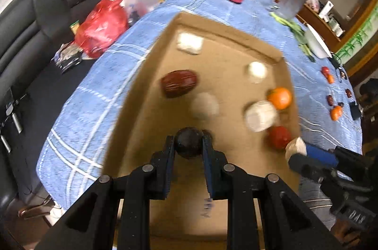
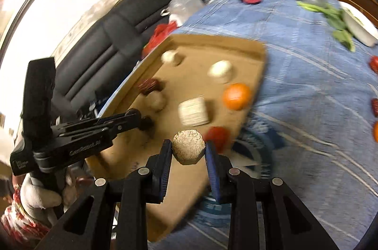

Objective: Organize fruits
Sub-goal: 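Carry the date and bun into the box and open both tools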

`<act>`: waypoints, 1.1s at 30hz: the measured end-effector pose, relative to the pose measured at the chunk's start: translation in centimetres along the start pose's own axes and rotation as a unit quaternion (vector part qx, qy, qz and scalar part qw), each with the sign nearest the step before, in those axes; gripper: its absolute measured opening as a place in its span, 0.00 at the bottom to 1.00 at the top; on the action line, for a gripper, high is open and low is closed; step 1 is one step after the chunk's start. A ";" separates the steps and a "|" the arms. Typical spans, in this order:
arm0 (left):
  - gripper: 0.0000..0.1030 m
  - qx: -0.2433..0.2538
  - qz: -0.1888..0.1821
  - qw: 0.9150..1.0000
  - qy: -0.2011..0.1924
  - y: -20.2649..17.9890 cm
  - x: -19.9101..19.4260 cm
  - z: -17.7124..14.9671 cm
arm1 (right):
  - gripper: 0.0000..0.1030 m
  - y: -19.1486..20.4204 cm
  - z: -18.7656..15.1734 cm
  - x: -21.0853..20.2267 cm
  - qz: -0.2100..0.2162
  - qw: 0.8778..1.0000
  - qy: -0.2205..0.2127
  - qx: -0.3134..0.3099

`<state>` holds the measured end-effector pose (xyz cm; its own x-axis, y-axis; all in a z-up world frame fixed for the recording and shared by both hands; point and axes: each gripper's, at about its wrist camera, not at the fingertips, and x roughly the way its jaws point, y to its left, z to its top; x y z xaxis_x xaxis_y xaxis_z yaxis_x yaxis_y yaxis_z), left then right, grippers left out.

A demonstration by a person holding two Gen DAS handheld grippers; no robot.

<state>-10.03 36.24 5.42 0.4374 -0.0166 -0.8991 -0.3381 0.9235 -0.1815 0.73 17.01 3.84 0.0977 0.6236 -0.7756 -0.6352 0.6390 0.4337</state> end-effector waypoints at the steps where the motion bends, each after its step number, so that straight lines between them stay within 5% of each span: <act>1: 0.21 0.001 0.006 1.000 0.002 0.5 0.2 0.0 | 0.31 0.6 -0.1 0.6 -0.001 1.000 0.005 -0.005; 17: 0.23 0.033 0.005 0.999 0.013 1.6 1.0 0.1 | 0.31 3.2 -1.4 5.3 -0.058 0.997 0.041 -0.035; 23: 0.44 0.029 0.004 1.000 -0.008 1.0 -0.7 0.9 | 0.31 3.2 -1.1 4.5 -0.054 0.998 0.031 -0.026; 33: 0.61 0.066 0.057 0.993 -0.077 -2.9 -5.5 1.9 | 0.43 2.2 -0.9 -0.7 -0.067 0.997 -0.040 -0.003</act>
<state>-9.89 34.36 11.68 0.5282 0.1411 -0.8373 -0.2860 0.9580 -0.0190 -1.43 17.50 4.92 0.2425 0.5674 -0.7869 -0.6172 0.7160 0.3261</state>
